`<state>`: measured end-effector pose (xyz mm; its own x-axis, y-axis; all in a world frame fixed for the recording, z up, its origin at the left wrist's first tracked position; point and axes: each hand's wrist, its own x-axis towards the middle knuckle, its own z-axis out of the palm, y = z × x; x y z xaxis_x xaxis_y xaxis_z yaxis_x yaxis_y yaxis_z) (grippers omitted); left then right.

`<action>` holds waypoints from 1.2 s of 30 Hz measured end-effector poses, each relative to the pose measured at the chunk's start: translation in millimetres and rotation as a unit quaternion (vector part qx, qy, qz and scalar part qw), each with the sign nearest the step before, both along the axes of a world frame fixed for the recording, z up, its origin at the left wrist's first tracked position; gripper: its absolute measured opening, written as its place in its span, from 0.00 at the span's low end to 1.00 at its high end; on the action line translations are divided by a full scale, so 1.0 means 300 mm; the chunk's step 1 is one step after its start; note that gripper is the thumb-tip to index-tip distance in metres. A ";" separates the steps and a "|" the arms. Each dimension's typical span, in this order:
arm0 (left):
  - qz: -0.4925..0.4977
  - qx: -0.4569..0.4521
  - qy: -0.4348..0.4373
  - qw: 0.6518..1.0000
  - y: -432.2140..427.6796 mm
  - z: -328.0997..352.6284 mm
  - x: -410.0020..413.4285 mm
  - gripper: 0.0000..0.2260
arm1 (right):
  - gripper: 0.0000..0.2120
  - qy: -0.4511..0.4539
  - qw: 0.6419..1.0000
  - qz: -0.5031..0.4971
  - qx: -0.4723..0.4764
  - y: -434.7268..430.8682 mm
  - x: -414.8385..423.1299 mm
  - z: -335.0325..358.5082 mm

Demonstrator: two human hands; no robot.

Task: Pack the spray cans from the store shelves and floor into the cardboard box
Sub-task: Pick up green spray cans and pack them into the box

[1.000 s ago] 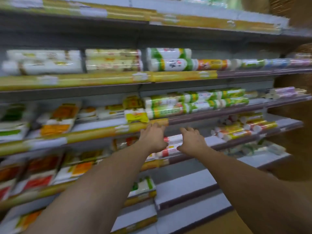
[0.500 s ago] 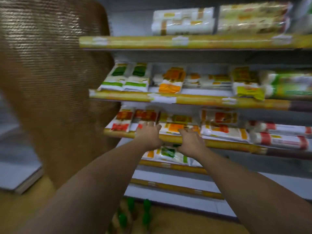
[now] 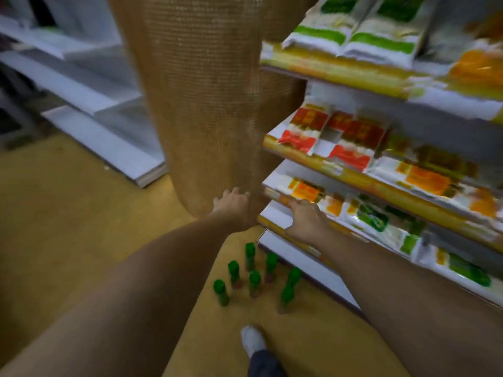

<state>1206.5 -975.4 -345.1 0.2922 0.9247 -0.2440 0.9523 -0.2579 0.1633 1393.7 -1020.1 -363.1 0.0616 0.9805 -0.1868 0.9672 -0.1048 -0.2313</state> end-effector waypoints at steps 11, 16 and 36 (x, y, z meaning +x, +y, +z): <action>0.145 -0.138 0.014 0.980 0.331 -0.535 -0.217 0.33 | 0.28 0.008 0.976 0.117 -0.183 0.477 -0.231 -0.519; 0.214 -0.196 -0.001 0.957 0.387 -0.784 -0.293 0.33 | 0.30 -0.013 0.955 0.159 -0.249 0.610 -0.311 -0.767; 0.297 -0.324 -0.067 0.896 0.317 -1.774 -0.311 0.37 | 0.27 -0.056 0.905 0.241 -0.347 0.787 -0.515 -1.722</action>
<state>1113.2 -880.4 -877.2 -0.1388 0.6038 -0.7850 0.8507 0.4785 0.2177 1239.1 -783.8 -879.7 -0.2857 0.5469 -0.7869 0.9524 0.2531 -0.1699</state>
